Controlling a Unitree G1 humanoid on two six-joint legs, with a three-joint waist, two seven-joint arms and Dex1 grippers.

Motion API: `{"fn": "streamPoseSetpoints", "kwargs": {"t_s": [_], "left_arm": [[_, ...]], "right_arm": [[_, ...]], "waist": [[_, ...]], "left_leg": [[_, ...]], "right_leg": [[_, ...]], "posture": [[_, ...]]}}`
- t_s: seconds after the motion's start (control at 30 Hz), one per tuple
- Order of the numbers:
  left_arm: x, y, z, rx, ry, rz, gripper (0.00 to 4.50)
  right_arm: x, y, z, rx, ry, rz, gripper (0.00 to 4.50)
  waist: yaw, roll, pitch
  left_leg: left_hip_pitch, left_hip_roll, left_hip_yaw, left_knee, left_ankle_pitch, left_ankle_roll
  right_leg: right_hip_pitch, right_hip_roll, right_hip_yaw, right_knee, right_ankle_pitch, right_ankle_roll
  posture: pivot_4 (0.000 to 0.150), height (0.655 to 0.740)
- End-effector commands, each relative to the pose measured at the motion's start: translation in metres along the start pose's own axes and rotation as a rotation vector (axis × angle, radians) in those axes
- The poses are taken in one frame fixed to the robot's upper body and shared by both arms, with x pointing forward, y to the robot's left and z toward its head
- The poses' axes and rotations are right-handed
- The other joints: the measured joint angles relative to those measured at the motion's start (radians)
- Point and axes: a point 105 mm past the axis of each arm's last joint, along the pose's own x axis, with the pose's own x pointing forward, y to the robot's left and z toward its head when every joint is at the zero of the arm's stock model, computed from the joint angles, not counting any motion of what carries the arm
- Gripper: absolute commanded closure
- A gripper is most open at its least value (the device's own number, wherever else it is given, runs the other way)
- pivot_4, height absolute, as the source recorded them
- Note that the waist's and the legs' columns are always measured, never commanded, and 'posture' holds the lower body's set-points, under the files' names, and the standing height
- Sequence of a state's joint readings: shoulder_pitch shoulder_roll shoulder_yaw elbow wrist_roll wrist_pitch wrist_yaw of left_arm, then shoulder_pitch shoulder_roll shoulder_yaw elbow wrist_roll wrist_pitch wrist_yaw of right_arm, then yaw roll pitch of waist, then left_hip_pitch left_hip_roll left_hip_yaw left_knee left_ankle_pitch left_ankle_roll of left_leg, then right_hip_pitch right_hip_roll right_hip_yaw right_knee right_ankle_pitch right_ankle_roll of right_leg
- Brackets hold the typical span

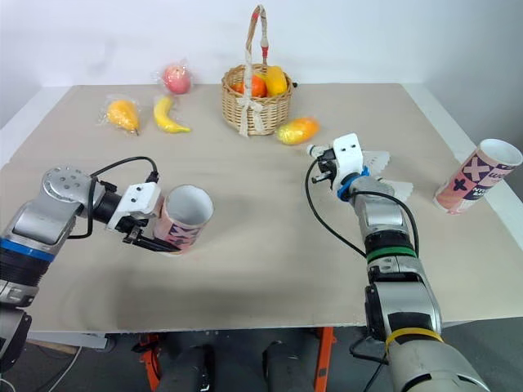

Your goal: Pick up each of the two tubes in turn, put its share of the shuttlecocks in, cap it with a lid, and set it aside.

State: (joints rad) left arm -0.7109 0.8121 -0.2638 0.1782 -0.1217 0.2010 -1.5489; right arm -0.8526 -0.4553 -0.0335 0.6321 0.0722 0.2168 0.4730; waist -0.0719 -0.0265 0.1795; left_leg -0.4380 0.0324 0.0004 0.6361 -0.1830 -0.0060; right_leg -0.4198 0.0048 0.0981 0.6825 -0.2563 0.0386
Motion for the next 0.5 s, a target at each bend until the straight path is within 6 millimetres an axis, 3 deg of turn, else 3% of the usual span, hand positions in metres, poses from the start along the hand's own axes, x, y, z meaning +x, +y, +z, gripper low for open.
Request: {"fn": "streamPoseSetpoints", "kwargs": {"t_s": [0.03, 0.07, 0.13, 0.2, 0.23, 0.3, 0.37, 0.5], "left_arm": [[0.008, -0.011, -0.021, -0.036, 0.105, -0.084, 1.60], [0.008, -0.011, -0.020, -0.036, 0.105, -0.092, 1.60], [0.009, -0.011, -0.020, -0.031, 0.110, -0.106, 1.60], [0.010, -0.008, -0.019, -0.027, 0.108, -0.113, 1.60], [0.012, -0.007, -0.017, -0.024, 0.105, -0.119, 1.60], [0.013, -0.006, -0.017, -0.020, 0.103, -0.125, 1.60], [0.015, -0.005, -0.015, -0.016, 0.101, -0.133, 1.60], [0.019, -0.002, -0.012, -0.008, 0.094, -0.140, 1.60]], "right_arm": [[-0.032, 0.010, 0.077, -0.232, -0.246, 0.116, 4.43], [-0.041, 0.018, 0.086, -0.276, -0.275, 0.164, 4.43], [-0.078, 0.053, 0.106, -0.419, -0.359, 0.395, 4.43], [-0.123, 0.092, 0.112, -0.570, -0.398, 0.679, 4.43], [-0.134, 0.103, 0.111, -0.623, -0.397, 0.758, 4.43], [-0.141, 0.111, 0.111, -0.674, -0.393, 0.811, 4.43], [-0.138, 0.120, 0.114, -0.714, -0.394, 0.827, 4.43], [-0.127, 0.139, 0.113, -0.790, -0.398, 0.864, 4.43]], "waist": [[0.001, 0.002, 0.000], [0.000, 0.003, -0.001], [0.001, 0.004, -0.001], [0.002, 0.005, -0.002], [0.001, 0.005, -0.002], [-0.002, 0.005, -0.002], [-0.004, 0.005, -0.002], [-0.003, 0.005, -0.002]], "left_leg": [[0.000, 0.000, 0.000, 0.000, 0.000, 0.000], [0.000, 0.000, 0.000, 0.000, 0.000, 0.000], [0.000, 0.000, 0.000, 0.000, 0.000, 0.000], [0.001, 0.000, -0.001, 0.000, -0.001, 0.001], [0.002, 0.000, -0.002, 0.000, -0.001, 0.002], [0.007, 0.001, -0.001, 0.000, -0.002, 0.003], [0.016, 0.002, 0.000, 0.000, -0.002, 0.003], [0.018, 0.002, 0.002, 0.001, 0.002, 0.009]], "right_leg": [[0.000, 0.000, 0.000, 0.000, 0.000, 0.000], [0.000, 0.000, 0.000, 0.000, 0.000, 0.000], [0.000, 0.000, 0.000, 0.000, 0.000, 0.001], [0.001, 0.000, -0.002, 0.000, -0.002, 0.001], [0.003, 0.001, -0.002, 0.000, -0.005, 0.005], [0.007, 0.001, -0.001, 0.000, -0.006, 0.006], [0.015, 0.002, -0.001, 0.000, -0.007, 0.005], [0.015, 0.001, 0.001, 0.000, -0.004, 0.000]], "posture": [[0.150, 0.7400], [0.150, 0.7400], [0.150, 0.7400], [0.150, 0.7400], [0.150, 0.7400], [0.150, 0.7400], [0.150, 0.7400], [0.150, 0.7400]]}}
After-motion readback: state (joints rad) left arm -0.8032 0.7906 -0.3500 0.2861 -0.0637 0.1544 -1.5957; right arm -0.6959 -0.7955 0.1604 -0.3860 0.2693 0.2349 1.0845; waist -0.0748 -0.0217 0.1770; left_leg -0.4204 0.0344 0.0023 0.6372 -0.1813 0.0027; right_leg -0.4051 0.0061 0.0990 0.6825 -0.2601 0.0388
